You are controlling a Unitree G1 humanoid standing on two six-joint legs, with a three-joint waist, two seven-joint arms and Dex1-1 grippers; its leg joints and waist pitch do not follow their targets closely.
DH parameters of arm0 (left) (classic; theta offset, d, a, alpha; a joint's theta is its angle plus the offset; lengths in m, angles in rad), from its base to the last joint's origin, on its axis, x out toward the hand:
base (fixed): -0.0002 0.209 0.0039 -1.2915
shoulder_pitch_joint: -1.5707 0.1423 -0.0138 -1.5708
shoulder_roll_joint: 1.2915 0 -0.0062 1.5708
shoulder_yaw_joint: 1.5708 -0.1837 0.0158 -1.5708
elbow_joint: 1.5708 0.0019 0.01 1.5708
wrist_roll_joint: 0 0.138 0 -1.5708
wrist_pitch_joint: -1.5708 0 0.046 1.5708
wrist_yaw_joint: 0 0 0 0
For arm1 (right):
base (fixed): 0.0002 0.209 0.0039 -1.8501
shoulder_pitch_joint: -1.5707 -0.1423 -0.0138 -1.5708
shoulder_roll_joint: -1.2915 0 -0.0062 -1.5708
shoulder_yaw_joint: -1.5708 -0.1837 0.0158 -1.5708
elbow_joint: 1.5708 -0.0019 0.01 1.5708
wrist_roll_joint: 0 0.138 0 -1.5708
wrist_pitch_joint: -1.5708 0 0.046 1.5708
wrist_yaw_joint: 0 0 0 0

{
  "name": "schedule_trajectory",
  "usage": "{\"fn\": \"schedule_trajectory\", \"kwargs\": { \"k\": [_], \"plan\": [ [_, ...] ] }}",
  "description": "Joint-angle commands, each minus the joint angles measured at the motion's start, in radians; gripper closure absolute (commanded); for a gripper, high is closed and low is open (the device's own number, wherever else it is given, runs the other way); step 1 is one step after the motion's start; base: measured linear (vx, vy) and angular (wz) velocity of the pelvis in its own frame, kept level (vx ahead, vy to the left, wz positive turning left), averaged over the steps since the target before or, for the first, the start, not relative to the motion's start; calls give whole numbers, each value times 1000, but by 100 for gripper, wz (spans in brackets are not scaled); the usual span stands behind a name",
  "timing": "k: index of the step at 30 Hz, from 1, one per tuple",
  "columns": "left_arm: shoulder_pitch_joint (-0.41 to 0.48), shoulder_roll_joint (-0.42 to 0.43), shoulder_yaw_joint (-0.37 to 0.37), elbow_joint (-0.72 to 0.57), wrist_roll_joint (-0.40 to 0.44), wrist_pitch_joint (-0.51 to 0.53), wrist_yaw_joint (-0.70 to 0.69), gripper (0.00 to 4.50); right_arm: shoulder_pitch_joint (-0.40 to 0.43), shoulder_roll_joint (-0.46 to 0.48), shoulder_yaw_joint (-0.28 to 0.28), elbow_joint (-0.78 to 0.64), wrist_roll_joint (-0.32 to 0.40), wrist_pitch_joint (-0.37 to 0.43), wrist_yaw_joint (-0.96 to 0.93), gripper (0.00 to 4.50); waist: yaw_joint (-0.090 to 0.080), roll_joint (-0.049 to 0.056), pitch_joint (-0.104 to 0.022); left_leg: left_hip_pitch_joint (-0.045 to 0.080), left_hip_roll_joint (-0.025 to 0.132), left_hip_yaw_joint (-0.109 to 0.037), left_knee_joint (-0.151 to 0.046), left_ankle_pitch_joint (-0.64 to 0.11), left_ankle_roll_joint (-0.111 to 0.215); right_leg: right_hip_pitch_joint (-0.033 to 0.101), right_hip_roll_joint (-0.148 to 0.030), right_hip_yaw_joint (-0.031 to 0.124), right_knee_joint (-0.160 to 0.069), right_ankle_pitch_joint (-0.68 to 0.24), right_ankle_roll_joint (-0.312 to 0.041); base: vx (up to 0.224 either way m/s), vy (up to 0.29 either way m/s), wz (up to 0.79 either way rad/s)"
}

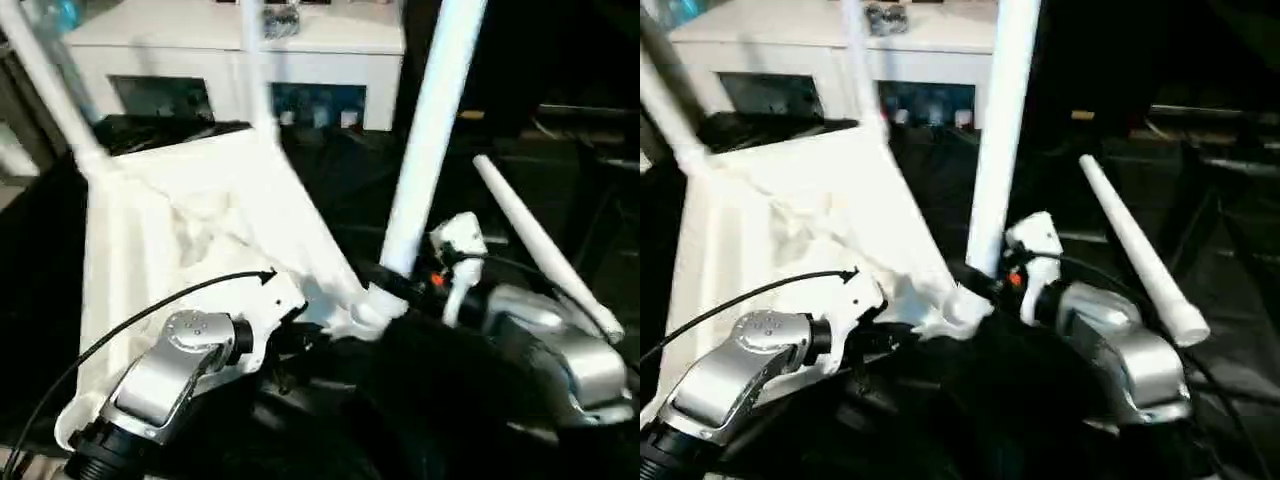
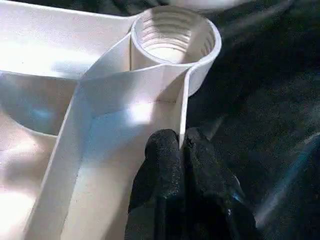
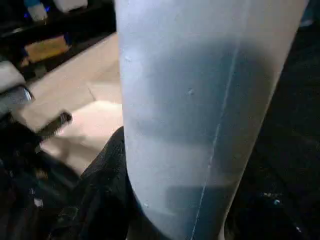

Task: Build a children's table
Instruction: Insert table leg to table base

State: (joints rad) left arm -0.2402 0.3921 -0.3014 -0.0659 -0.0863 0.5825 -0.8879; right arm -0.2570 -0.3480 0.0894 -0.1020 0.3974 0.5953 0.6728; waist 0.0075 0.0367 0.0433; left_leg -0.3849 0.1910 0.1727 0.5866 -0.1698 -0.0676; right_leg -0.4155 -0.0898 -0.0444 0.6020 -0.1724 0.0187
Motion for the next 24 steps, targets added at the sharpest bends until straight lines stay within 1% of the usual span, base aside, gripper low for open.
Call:
{"fn": "schedule_trajectory", "kwargs": {
  "k": [1, 3, 5, 6, 7, 8, 9, 11, 12, 15, 16, 17, 19, 21, 22, 24],
  "plan": [
    [5, -1, 7, 27, -6, 7, 16, 450, -12, 1, 7, 11, -7, -23, 14, 258, 17, -20, -56, 10, 23, -2, -70, -262, 36, 45, -34, 29, -80, -314, -178, 0, 0, 0],
    [-17, -18, -3, 47, -2, -6, 32, 450, -25, -2, 24, 55, -30, -32, 19, 258, 25, -28, -55, 8, 22, -2, -70, -251, 34, 46, -34, 29, -77, -317, -171, 0, 0, 0],
    [-23, -25, -3, 58, -8, -46, 25, 450, -42, 7, 26, 100, -47, -57, 10, 258, 31, -25, -55, 9, 22, -1, -70, -250, 28, 45, -35, 30, -79, -327, -164, 0, 0, 0],
    [-23, -27, -3, 59, -11, -62, 20, 450, -46, 11, 24, 113, -48, -66, 7, 258, 33, -27, -55, 11, 21, 0, -68, -259, 27, 42, -36, 30, -83, -339, -163, 0, 0, 0],
    [-23, -27, -4, 59, -12, -65, 18, 450, -53, 15, 24, 127, -50, -73, 7, 258, 34, -27, -55, 10, 21, 0, -69, -261, 25, 43, -36, 30, -82, -344, -160, 0, 0, 0],
    [-22, -27, -7, 58, -13, -66, 12, 450, -63, 22, 26, 151, -52, -84, 8, 258, 37, -25, -56, 12, 21, 0, -69, -261, 22, 42, -35, 31, -82, -341, -159, 0, 0, 0],
    [-22, -26, -10, 58, -13, -64, 8, 450, -69, 25, 31, 162, -55, -87, 14, 258, 36, -26, -56, 9, 21, -1, -70, -260, 22, 44, -35, 30, -80, -337, -160, 0, 0, 0],
    [-23, -26, -12, 60, -12, -64, 5, 450, -76, 28, 37, 173, -56, -87, 23, 258, 37, -26, -58, 9, 22, -1, -69, -247, 23, 46, -34, 30, -77, -309, -163, 0, 0, 0],
    [-25, -26, -14, 62, -12, -65, 3, 450, -81, 24, 47, 181, -59, -78, 33, 258, 38, -28, -57, 8, 22, -1, -70, -242, 26, 47, -34, 29, -75, -302, -165, 0, 0, 0],
    [-35, -29, -20, 79, -12, -69, 2, 450, -97, 19, 65, 198, -52, -70, 71, 258, 38, -27, -59, 9, 22, -1, -68, -231, 31, 48, -33, 29, -73, -276, -175, 0, 0, 0],
    [-39, -30, -20, 87, -12, -72, 2, 450, -100, 21, 69, 198, -46, -67, 84, 258, 40, -32, -60, 10, 21, 1, -65, -230, 36, 47, -34, 30, -72, -274, -180, 0, 0, 0],
    [-44, -31, -19, 96, -11, -75, 3, 450, -103, 24, 73, 196, -42, -64, 95, 258, 43, -30, -59, 10, 21, 1, -66, -228, 38, 47, -34, 30, -74, -278, -180, 0, 0, 0],
    [-50, -31, -18, 104, -10, -71, 3, 450, -104, 25, 82, 189, -39, -60, 108, 258, 46, -33, -59, 8, 21, 1, -66, -227, 34, 48, -35, 30, -73, -291, -173, 0, 0, 0],
    [-57, -33, -15, 108, -13, -66, 2, 450, -105, 22, 92, 178, -33, -52, 124, 258, 47, -32, -55, 8, 21, 0, -69, -258, 26, 46, -36, 29, -78, -352, -155, 0, 0, 0],
    [-58, -33, -15, 107, -15, -66, 0, 450, -106, 23, 95, 176, -34, -50, 126, 258, 47, -33, -55, 8, 21, -1, -69, -261, 23, 47, -36, 29, -79, -366, -149, 0, 0, 0],
    [-60, -34, -14, 106, -17, -66, -2, 450, -107, 23, 99, 180, -37, -51, 128, 258, 47, -31, -55, 10, 21, -2, -69, -275, 17, 43, -36, 30, -83, -396, -138, 0, 0, 0]
  ]
}}
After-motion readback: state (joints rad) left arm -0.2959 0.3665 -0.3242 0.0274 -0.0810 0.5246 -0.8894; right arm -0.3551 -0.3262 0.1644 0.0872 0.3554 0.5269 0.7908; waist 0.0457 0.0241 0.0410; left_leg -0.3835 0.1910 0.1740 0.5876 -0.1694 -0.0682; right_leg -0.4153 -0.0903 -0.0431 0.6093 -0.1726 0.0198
